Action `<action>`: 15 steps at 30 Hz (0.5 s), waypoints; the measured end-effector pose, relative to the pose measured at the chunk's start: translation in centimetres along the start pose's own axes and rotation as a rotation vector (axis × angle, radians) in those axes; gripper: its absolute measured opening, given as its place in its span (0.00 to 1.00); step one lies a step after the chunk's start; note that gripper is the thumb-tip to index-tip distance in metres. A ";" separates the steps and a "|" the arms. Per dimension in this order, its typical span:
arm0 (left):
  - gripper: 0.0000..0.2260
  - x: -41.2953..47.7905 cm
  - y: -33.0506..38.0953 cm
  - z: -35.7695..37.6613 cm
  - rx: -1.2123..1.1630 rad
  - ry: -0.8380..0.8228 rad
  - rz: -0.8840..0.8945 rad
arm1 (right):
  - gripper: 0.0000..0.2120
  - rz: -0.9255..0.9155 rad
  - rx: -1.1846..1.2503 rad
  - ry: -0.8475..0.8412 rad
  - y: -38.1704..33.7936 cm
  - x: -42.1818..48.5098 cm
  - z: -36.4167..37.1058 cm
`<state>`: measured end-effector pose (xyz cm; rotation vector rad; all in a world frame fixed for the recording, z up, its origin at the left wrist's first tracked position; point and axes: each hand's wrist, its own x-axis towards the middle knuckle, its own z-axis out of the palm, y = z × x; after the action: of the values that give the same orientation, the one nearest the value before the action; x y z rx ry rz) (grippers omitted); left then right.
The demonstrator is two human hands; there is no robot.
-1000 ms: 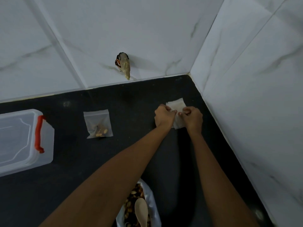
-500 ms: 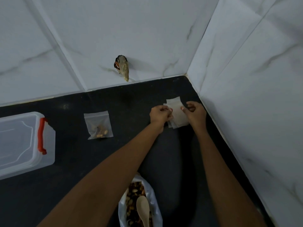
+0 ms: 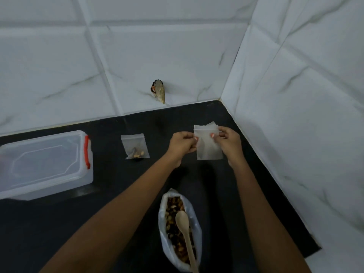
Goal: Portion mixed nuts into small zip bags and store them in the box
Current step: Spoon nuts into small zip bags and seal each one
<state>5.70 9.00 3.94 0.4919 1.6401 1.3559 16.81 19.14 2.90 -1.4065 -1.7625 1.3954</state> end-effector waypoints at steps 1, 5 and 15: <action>0.07 -1.0 -0.1 -0.5 0.007 0.010 0.014 | 0.19 -0.012 0.033 0.000 -0.4 -1.2 0.1; 0.02 -5.2 -1.0 -2.5 0.034 0.064 0.086 | 0.17 -0.037 0.181 -0.048 -1.6 -6.5 0.9; 0.08 -14.9 -2.2 -8.1 0.097 0.079 0.152 | 0.13 -0.064 0.185 -0.235 -1.8 -17.9 2.8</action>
<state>6.87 -7.70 7.56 0.6389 1.7685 1.4272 20.02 1.80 7.35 -1.1171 -1.7490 1.6982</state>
